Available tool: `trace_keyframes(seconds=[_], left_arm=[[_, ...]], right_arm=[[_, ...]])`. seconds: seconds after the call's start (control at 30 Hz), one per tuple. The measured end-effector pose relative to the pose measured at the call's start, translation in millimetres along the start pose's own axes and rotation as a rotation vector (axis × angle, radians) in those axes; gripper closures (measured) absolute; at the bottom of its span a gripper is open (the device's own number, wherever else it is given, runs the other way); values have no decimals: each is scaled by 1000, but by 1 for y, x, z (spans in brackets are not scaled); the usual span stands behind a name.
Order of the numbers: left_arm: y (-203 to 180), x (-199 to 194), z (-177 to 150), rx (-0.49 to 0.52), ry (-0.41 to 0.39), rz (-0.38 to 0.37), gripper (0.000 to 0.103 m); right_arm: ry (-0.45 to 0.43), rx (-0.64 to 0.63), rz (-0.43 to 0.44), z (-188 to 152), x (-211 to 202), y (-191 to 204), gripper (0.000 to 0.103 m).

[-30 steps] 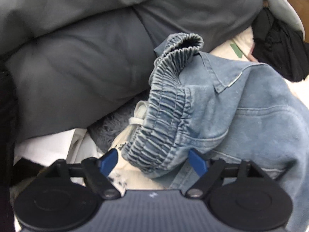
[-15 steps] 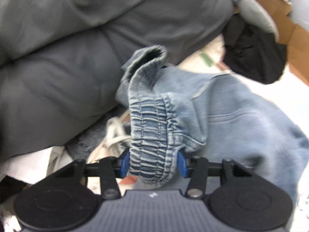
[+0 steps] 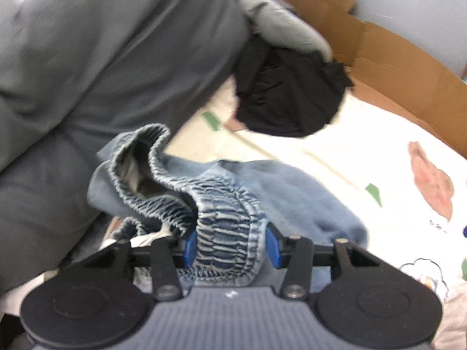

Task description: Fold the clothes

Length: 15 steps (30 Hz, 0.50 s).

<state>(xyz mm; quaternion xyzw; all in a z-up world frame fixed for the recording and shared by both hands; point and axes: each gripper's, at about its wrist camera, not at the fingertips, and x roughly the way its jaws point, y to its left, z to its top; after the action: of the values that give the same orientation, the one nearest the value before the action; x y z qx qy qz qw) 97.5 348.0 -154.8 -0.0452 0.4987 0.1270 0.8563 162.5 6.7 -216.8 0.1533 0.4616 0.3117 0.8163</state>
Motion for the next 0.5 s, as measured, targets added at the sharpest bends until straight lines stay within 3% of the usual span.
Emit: trace_keyframes(seconds=[0.27, 0.3, 0.33, 0.37, 0.5], left_arm=[[-52, -8, 12, 74, -16, -108, 56], [-59, -10, 15, 82, -19, -138, 60], [-66, -12, 17, 90, -23, -180, 89], [-74, -12, 21, 91, -15, -217, 95], [-107, -3, 27, 125, -6, -253, 95]], right_arm=[[-43, 48, 31, -7, -11, -5, 3], [-48, 49, 36, -7, -12, -5, 3], [-52, 51, 39, -8, -13, -5, 3], [-55, 54, 40, -8, -14, -6, 3], [-66, 65, 41, -9, -19, -8, 3]])
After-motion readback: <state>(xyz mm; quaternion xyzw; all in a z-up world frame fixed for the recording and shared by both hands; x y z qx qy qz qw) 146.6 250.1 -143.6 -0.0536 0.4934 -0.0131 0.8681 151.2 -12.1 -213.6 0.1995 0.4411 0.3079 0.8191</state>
